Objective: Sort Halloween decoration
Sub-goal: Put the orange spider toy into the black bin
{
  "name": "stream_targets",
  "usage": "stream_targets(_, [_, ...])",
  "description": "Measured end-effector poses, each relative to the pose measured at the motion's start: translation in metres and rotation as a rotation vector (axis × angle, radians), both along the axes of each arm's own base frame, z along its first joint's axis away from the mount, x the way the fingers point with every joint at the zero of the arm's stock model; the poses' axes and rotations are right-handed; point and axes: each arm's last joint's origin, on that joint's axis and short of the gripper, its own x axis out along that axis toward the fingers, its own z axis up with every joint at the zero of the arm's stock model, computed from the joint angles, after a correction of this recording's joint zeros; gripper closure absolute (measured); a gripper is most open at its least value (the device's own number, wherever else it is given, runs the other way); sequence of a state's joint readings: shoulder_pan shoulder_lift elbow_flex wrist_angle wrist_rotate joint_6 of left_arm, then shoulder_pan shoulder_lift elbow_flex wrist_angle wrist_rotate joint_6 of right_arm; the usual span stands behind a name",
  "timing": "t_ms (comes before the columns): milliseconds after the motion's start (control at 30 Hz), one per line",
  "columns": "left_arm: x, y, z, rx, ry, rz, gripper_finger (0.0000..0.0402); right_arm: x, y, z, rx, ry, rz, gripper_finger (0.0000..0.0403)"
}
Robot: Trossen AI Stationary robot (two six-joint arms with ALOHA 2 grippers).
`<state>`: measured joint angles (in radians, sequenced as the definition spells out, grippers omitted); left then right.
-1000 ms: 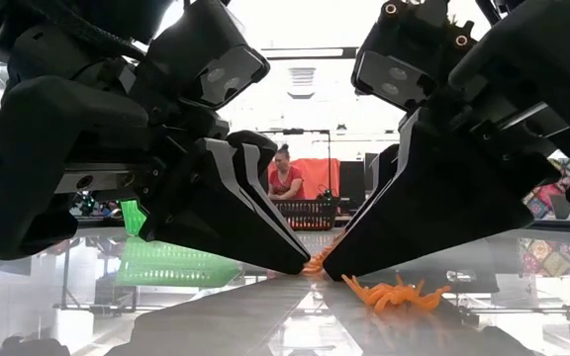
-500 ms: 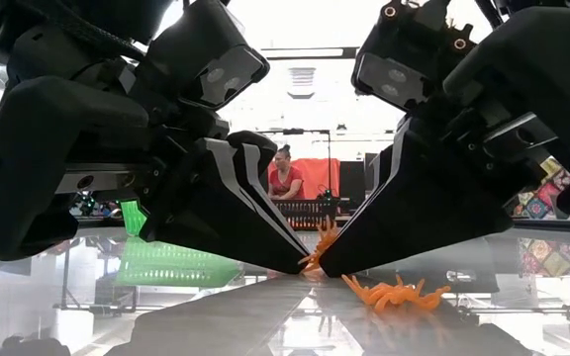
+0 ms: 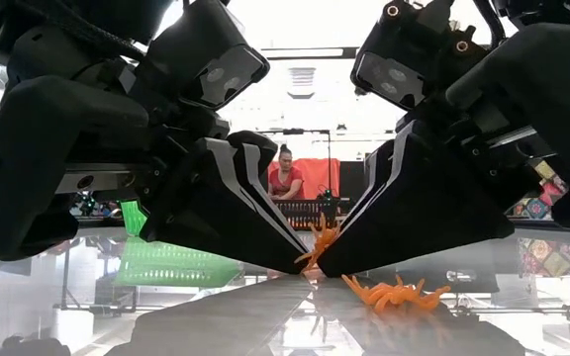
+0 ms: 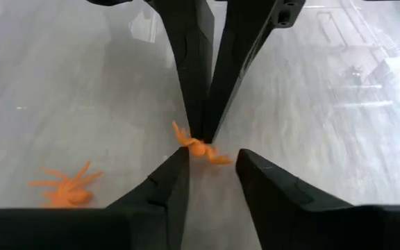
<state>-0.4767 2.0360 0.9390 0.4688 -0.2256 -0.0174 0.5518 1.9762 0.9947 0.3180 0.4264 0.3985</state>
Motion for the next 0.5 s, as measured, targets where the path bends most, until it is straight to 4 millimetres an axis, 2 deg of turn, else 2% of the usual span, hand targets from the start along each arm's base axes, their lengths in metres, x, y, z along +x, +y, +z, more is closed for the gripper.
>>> stream_targets(267, [0.0001,0.0,0.0001,-0.001,-0.001,0.0,0.0402,0.0006,-0.0004,0.0004,-0.038,-0.016,0.007,0.0231])
stream_targets(500, [0.0001,0.0,0.0002,-0.001,-0.002,0.0,0.0402,0.0026,0.0007,0.0024,-0.076,-0.039,0.049,0.0236])
